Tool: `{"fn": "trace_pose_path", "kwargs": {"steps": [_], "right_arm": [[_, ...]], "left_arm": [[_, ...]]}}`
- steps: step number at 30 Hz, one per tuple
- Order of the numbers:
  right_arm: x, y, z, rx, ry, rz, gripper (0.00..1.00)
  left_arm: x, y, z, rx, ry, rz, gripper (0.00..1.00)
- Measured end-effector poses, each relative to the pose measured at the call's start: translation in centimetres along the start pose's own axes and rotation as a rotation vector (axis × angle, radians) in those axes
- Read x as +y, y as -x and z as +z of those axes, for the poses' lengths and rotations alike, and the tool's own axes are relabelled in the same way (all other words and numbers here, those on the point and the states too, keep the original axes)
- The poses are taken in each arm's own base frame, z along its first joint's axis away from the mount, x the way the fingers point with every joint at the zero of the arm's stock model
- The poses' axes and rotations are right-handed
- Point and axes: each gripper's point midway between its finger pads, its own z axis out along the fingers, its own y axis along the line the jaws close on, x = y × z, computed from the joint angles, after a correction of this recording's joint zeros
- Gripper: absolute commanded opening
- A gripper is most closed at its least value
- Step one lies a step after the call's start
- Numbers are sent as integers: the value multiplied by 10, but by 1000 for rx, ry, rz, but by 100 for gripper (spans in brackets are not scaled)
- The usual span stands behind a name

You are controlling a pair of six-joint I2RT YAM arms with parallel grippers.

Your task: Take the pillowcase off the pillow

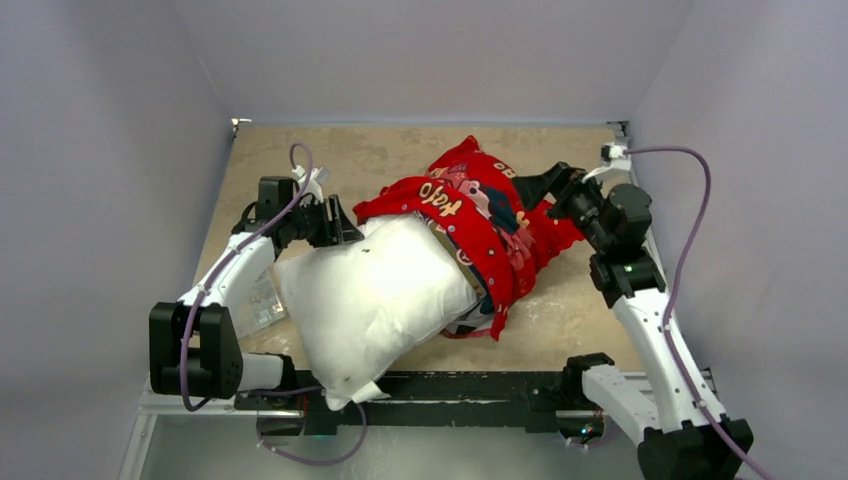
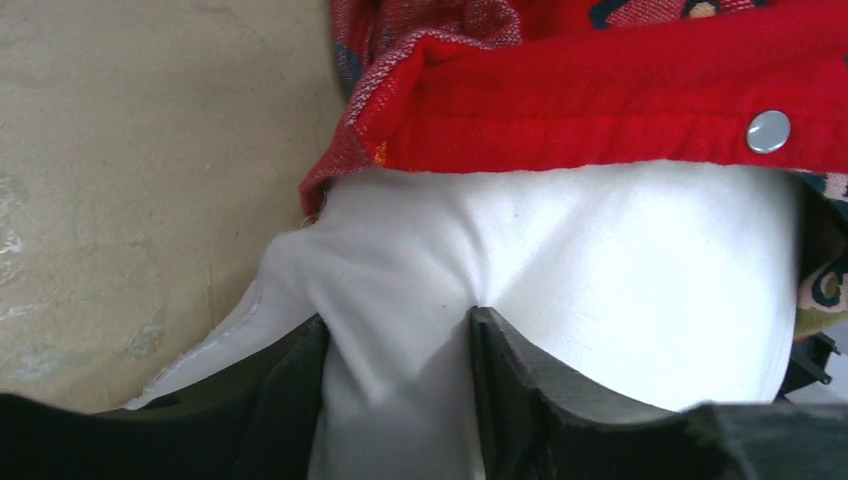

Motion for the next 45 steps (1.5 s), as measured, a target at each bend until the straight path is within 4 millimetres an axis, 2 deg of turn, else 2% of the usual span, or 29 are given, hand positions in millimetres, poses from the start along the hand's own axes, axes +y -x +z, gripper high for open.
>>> {"fn": "trace_pose_path", "kwargs": {"steps": [2,4,5,12,18,22,28,32,33,34,35,36,37,41,45], "right_arm": [[14,-10,10,38,30,1,99],[30,-17,21,70,60,-2,99],[41,-19,30,87,79,-6,99],[77,-44,89,165,78,-60,99],[122,-100,135,280,92,-169,99],[140,-125,149,336,110,-246,99],[161,-140,164,359,144,-334,99],[160,-171,167,412,141,-378,97],[157,-181,169,430,131,-390,94],[153,-189,170,445,121,-398,87],[147,-199,171,465,104,-407,76],[143,-205,172,476,93,-416,57],[137,-211,173,487,75,-423,45],[116,-209,179,463,-23,-433,0],[96,-185,186,404,-116,-388,0]], "left_arm": [[-4,0,0,2,-23,4,27],[-6,-1,0,2,-37,11,6],[-7,-2,-1,1,-42,19,0],[-30,-1,-11,-33,-70,123,0],[-42,1,-22,-68,-78,186,0],[-47,3,-27,-87,-84,206,0],[-51,5,-32,-106,-91,221,0],[-53,3,-36,-115,-94,228,0],[-53,3,-36,-116,-95,229,0],[-53,3,-36,-116,-95,229,0],[-53,3,-36,-116,-94,229,0],[-53,3,-36,-116,-94,229,0],[-53,3,-36,-116,-93,228,0],[-50,5,-37,-126,-70,234,0],[-51,10,-45,-166,-50,249,0]]}}
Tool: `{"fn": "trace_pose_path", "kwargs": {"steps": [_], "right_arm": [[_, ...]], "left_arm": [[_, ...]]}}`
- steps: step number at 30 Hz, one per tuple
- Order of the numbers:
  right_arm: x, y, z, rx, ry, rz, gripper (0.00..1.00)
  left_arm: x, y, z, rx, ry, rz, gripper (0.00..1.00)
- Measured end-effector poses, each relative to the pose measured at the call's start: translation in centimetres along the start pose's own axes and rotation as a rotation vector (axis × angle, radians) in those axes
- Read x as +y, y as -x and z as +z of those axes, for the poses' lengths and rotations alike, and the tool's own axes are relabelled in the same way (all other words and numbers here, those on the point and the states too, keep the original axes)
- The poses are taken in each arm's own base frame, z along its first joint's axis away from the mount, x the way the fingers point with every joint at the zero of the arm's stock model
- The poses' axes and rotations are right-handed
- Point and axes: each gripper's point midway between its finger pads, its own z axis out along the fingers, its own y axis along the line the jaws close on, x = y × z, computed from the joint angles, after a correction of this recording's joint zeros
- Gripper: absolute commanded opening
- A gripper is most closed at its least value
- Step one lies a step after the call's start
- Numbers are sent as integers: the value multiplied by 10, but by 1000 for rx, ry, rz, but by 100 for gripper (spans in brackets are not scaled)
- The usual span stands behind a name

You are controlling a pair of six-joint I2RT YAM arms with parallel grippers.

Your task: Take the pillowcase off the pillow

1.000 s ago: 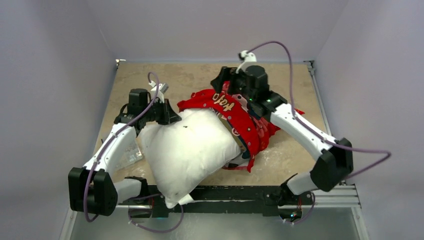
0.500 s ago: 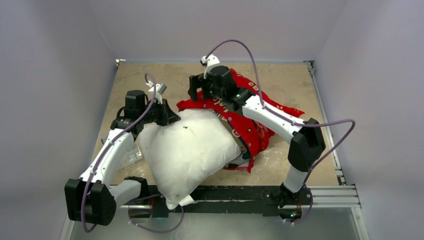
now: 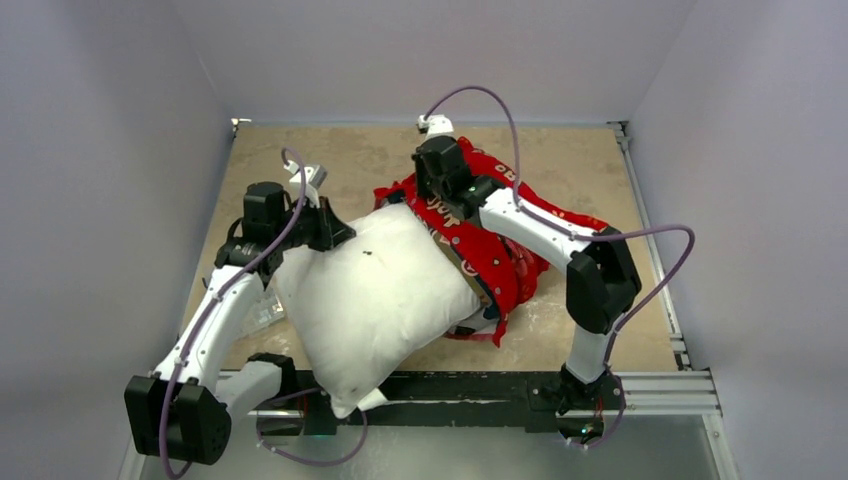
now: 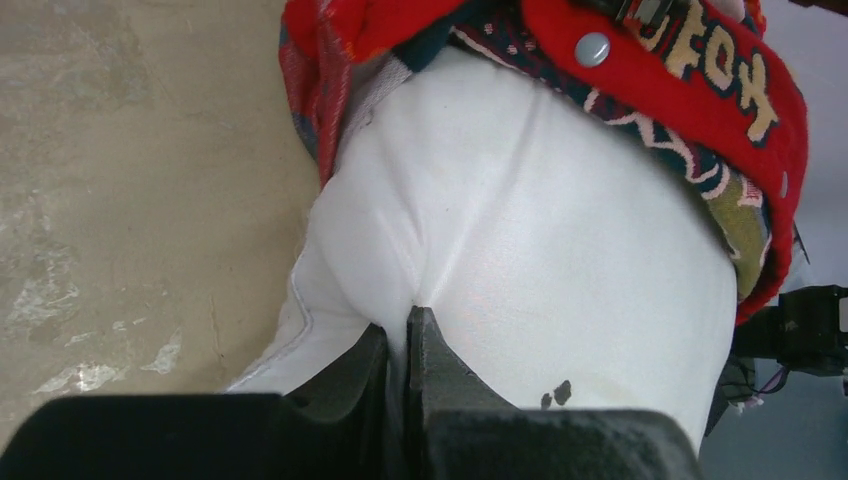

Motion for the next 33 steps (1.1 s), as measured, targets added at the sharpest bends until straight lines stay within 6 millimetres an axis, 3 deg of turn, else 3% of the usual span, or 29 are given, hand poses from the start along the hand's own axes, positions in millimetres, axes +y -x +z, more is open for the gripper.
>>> {"fn": "trace_pose_path", "kwargs": {"steps": [2,5,10,13,15,23,29,31,33], "right_arm": [[-19,10,-2,-18,-38,46,0],[-64,30,-14,-61,-107,146,0],[-145,74,-65,-199,-200,359,0],[-178,90,-94,-281,-229,484,0],[-190,91,-105,-312,-233,560,0],[-195,104,-121,-381,-189,715,0],[-203,128,-159,-476,-156,738,0],[-199,136,-174,-501,-112,721,0],[-190,143,-182,-514,-53,682,7]], "left_arm": [[0,5,-5,-26,13,10,0],[0,15,-13,-75,28,25,0],[-2,31,-22,-149,36,34,0],[-1,40,-28,-191,45,38,0],[0,47,-32,-223,60,37,0],[3,60,-57,-338,150,35,0],[7,71,-79,-441,236,24,0],[9,74,-81,-457,252,18,0],[12,74,-81,-459,264,13,0]]}}
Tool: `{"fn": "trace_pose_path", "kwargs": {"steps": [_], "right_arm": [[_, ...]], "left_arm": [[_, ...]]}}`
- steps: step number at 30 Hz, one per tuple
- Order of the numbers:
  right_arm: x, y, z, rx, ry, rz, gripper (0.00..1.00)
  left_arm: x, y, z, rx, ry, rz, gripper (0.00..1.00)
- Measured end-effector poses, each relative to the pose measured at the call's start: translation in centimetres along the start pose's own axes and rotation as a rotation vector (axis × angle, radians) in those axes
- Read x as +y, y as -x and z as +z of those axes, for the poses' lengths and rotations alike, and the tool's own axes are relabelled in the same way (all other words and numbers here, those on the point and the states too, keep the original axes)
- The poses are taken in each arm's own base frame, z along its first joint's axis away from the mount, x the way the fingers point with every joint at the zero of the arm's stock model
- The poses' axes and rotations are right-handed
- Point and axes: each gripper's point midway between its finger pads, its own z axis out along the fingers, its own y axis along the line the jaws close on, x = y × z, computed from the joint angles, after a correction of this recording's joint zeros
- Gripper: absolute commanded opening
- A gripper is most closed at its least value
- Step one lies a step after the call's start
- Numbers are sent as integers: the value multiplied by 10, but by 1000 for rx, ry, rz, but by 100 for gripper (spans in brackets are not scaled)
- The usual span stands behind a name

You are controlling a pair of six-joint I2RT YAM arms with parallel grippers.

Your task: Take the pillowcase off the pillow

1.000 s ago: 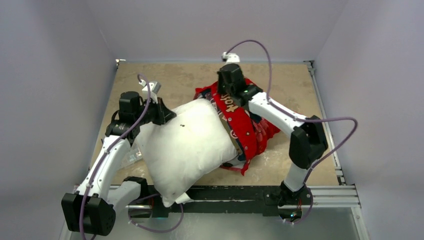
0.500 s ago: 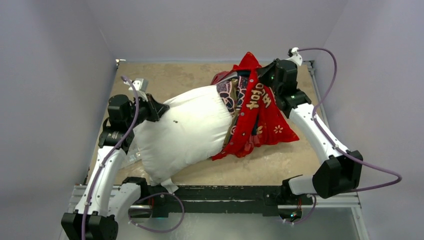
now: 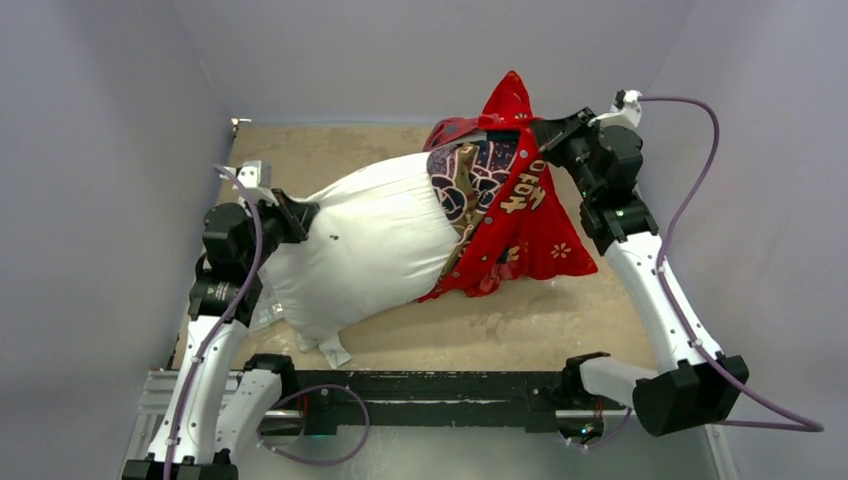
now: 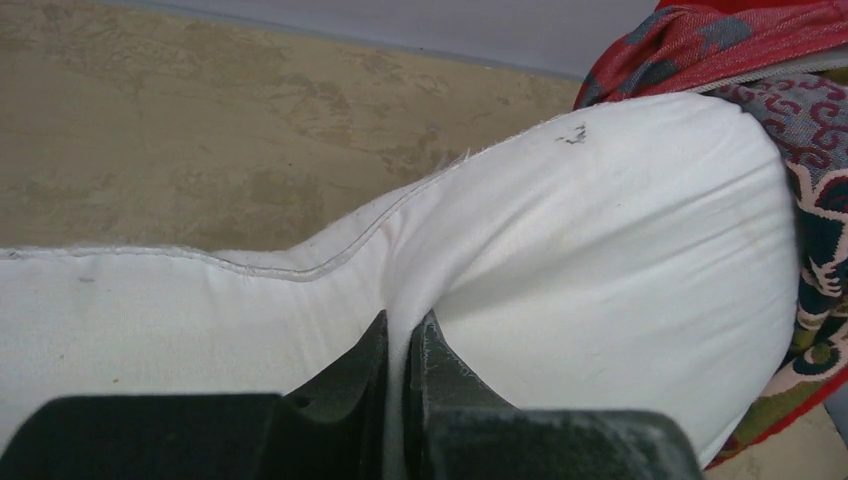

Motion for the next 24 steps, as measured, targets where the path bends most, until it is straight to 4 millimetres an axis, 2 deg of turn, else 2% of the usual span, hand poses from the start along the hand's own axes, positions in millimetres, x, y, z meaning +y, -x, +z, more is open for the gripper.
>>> {"fn": "trace_pose_path", "kwargs": {"steps": [2,5,7,9,12,16,19,22,24], "right_arm": [[10,-1,-2,23,69,-42,13],[12,-11,6,75,137,-109,23],[2,-17,19,88,153,-152,34],[-18,-18,33,84,131,-181,45],[-46,-35,41,118,97,-204,63],[-69,-65,34,185,75,-207,86],[-75,-73,22,197,71,-211,95],[-74,-72,7,182,78,-214,99],[-72,-69,-2,169,85,-214,99]], "left_arm": [[4,-3,4,12,14,-4,0],[11,-12,13,50,34,-15,0],[20,-20,21,86,63,-21,0],[35,-31,26,128,118,-28,3],[56,-45,33,182,197,-37,22],[76,-62,32,247,273,-37,46],[77,-66,31,266,277,-36,64],[74,-68,31,271,277,-18,79],[63,-71,32,286,264,11,92]]}}
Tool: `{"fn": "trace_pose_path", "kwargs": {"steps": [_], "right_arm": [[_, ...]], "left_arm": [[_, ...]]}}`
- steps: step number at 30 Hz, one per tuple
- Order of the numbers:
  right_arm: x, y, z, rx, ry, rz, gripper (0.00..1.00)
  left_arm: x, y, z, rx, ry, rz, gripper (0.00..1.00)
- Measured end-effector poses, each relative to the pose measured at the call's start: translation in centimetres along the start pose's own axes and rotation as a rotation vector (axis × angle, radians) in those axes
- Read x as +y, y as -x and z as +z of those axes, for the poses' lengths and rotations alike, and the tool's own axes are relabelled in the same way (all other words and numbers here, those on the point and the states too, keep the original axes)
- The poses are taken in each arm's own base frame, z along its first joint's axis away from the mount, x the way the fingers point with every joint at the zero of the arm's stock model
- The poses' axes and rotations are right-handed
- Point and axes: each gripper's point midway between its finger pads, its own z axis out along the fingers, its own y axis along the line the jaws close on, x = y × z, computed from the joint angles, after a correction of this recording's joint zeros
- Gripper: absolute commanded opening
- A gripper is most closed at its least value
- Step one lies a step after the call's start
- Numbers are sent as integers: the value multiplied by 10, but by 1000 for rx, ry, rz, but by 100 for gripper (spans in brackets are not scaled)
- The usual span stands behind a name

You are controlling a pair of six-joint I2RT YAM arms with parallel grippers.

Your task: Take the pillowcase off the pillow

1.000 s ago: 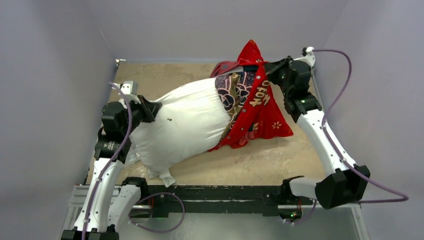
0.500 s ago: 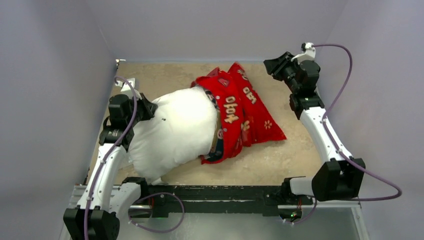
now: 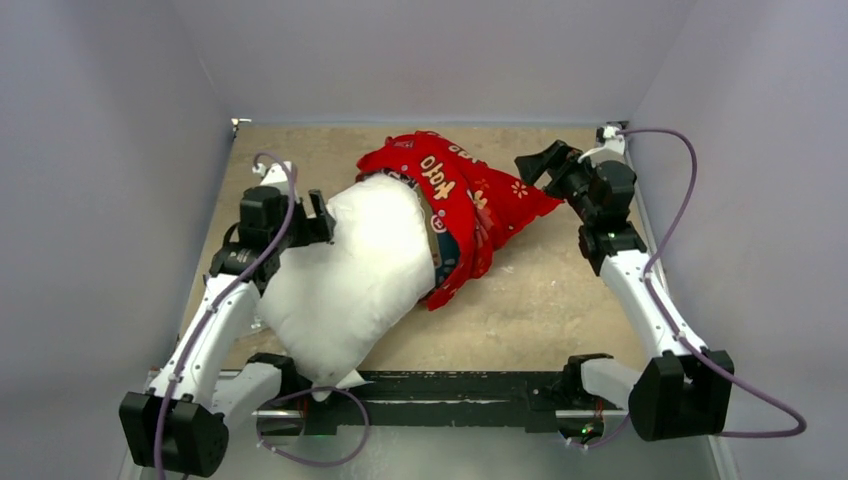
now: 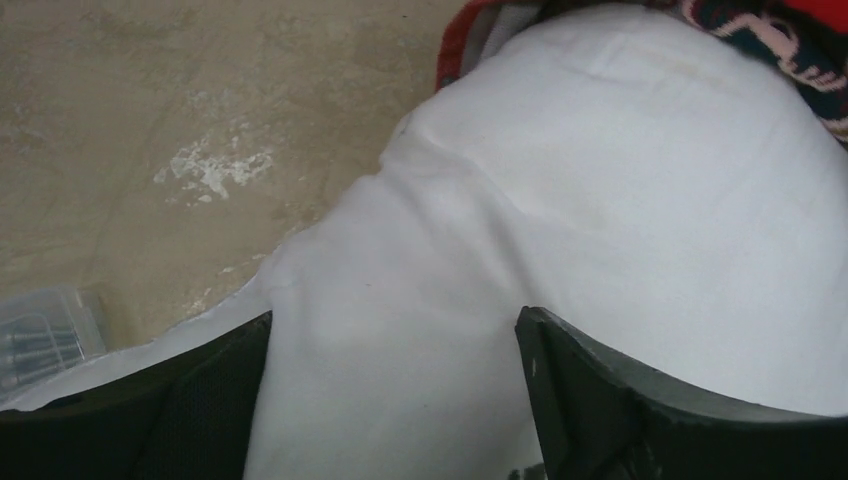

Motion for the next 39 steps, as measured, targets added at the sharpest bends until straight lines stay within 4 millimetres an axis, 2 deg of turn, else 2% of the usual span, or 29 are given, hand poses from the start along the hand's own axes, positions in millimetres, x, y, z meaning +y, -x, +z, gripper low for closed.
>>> {"fn": "trace_pose_path", "kwargs": {"steps": [4,9,12,15,18,23,25,29,33,39], "right_arm": [[-1,-8,-14,-7,4,18,99],[-10,-42,-24,49,9,71,99],[-14,-54,-27,74,8,85,99],[-12,-56,-31,72,25,87,99],[-12,-60,-35,70,32,86,99],[-18,-73,-40,88,23,97,99],[-20,-78,-42,96,19,103,99],[-23,-86,-44,110,21,106,99],[-23,-90,-45,113,30,105,99],[-23,-100,-47,138,55,107,99]], "left_arm": [[-51,-1,-14,10,-52,121,98],[-132,-5,-39,15,-143,268,99],[-172,-27,-47,47,-161,348,99],[-198,-57,-53,86,-123,434,99],[-203,-74,-58,94,-37,501,99],[-214,-74,-67,50,31,546,99],[-226,-84,-71,44,20,567,99],[-231,-107,-62,71,29,611,99],[-225,-128,-47,104,75,661,99],[-212,-143,-29,88,163,703,99]]}}
